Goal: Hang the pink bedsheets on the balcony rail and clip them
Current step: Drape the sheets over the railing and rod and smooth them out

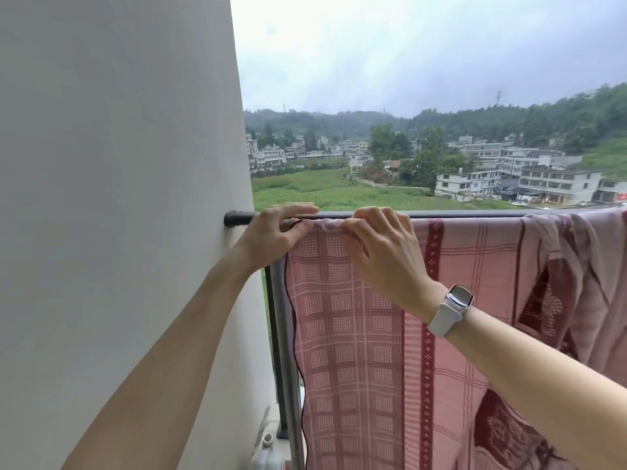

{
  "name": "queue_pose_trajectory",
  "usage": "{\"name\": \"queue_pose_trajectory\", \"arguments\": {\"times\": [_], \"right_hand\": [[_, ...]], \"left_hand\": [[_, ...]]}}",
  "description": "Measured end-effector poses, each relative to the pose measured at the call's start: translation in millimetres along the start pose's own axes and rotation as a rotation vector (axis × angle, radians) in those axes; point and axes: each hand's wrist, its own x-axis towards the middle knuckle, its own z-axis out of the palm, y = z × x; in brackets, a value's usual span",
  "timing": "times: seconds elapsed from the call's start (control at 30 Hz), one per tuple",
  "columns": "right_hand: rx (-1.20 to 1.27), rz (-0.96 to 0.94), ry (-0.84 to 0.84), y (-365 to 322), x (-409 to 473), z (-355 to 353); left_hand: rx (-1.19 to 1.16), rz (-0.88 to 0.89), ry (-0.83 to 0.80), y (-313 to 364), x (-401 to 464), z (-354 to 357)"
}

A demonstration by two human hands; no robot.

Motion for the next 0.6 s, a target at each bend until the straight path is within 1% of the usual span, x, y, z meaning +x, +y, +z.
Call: {"name": "queue_pose_trajectory", "arguments": {"times": [0.03, 0.1, 0.17, 0.3, 0.37, 0.5, 0.6], "right_hand": [[-0.002, -0.001, 0.004, 0, 0, 0], [-0.013, -0.004, 0.007, 0, -1, 0], [-0.023, -0.014, 0.011, 1, -2, 0], [-0.047, -0.032, 0.024, 2, -3, 1], [-0.056, -0.033, 0.036, 3, -4, 3], [-0.057, -0.07, 0.076, 7, -5, 7], [-0.065, -0.08, 0.117, 7, -4, 13]], "left_hand": [[-0.025, 0.016, -0.075, 1, 3, 0], [-0.12, -0.017, -0.126, -1, 9, -4], [-0.193, -0.067, -0.101, -8, 14, -10], [-0.138, -0.056, -0.08, -12, 24, -9], [-0.152, -0.06, -0.077, -15, 25, -4], [-0.284, -0.092, 0.053, -27, 18, 0], [-0.265, -0.031, 0.152, -22, 16, 8]]}}
